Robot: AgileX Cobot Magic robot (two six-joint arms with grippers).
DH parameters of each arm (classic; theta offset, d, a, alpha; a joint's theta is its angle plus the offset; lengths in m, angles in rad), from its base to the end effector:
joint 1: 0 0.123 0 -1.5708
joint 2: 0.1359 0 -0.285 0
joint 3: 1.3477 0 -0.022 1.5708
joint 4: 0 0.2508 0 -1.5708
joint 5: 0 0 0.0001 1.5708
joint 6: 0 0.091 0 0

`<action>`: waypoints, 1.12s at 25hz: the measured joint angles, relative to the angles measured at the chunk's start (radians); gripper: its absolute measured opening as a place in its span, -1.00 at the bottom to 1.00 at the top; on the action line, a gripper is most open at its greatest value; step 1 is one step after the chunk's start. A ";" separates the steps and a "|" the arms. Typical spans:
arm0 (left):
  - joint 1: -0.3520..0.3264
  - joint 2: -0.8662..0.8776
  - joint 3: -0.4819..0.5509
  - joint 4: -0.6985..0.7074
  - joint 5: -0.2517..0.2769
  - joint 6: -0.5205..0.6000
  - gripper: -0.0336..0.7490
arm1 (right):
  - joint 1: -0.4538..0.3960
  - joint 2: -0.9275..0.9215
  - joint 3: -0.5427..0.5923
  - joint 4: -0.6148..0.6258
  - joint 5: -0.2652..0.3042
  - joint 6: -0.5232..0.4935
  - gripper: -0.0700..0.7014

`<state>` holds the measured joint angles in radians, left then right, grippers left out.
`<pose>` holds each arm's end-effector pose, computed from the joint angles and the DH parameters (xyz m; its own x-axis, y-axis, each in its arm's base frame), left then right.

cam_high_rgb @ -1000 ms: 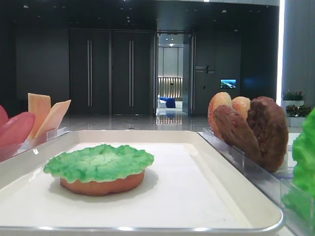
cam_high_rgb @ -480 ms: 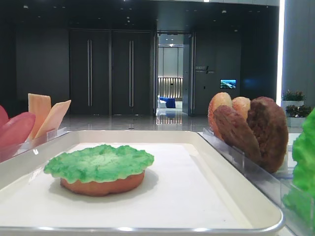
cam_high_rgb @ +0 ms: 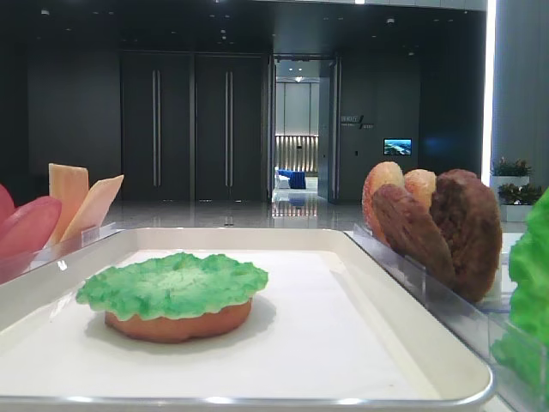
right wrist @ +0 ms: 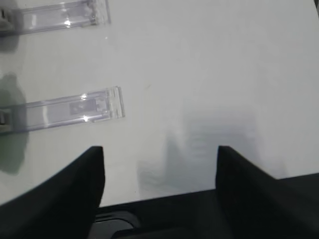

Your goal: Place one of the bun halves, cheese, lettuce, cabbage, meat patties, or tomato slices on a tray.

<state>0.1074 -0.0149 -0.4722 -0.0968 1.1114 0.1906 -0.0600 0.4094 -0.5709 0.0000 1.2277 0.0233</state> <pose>-0.0055 -0.0085 0.2658 -0.5064 0.0927 -0.8573 0.0422 0.9957 0.0828 0.0446 -0.0027 0.2783 -0.8268 0.0730 -0.5577 0.0793 0.9968 0.0130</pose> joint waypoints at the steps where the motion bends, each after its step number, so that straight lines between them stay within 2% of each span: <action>1: 0.000 0.000 0.000 0.000 0.000 0.000 -0.51 | 0.000 -0.040 0.017 0.000 0.000 -0.012 0.36; 7: 0.000 0.000 0.000 0.000 0.000 0.000 -0.51 | 0.000 -0.251 0.056 0.008 -0.070 -0.066 0.36; 12: 0.000 0.000 0.000 0.000 0.000 0.000 -0.51 | 0.000 -0.406 0.065 0.023 -0.084 -0.073 0.36; 28: 0.000 0.000 0.000 0.000 0.000 0.000 -0.51 | 0.000 -0.418 0.065 0.023 -0.088 -0.074 0.33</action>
<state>0.1074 -0.0149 -0.4722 -0.0968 1.1114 0.1906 -0.0600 -0.0082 -0.5063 0.0225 1.1395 -0.0508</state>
